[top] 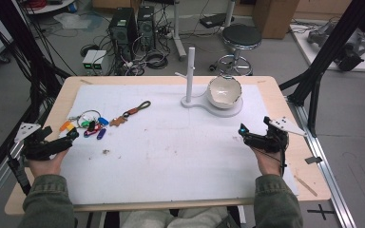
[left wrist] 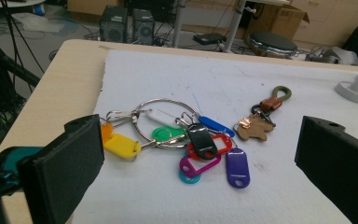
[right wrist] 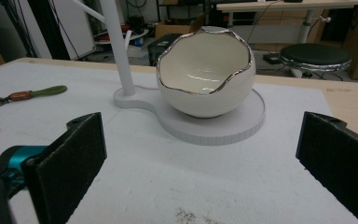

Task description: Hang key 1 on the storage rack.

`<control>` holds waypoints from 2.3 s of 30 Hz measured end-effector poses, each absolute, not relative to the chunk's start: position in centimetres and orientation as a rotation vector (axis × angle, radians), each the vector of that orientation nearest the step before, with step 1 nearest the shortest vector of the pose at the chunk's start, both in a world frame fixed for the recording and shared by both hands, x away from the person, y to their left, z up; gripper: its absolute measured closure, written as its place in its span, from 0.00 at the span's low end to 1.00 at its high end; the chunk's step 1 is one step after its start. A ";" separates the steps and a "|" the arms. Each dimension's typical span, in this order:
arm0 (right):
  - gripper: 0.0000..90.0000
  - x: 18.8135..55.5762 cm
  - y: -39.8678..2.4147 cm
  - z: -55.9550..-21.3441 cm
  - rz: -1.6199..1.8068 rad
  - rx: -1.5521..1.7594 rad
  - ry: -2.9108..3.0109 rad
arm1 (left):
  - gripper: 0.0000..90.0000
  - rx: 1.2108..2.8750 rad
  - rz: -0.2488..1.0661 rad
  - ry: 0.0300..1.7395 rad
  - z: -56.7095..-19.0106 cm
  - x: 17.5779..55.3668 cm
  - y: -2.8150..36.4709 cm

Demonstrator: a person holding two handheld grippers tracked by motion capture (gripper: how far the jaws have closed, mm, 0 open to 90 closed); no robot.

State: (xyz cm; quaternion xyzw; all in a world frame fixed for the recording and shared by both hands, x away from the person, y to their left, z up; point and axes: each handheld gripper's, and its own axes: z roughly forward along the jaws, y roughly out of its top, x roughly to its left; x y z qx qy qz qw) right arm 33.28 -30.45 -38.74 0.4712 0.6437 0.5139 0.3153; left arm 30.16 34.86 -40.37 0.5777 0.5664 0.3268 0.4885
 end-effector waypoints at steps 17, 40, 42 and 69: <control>0.01 33.1 -30.6 -38.9 1.362 1.258 1.700 | 0.02 1.427 0.767 1.376 -40.5 30.4 34.7; 0.01 33.3 -30.0 -39.3 1.330 1.237 1.749 | 0.02 1.505 0.726 1.356 -38.9 31.7 34.2; 0.01 33.3 -30.0 -39.4 1.327 1.237 1.750 | 0.02 1.520 0.726 1.351 -38.9 31.9 34.0; 0.01 33.4 -29.9 -39.5 1.314 1.236 1.765 | 0.02 1.697 0.651 1.255 -37.7 37.7 29.6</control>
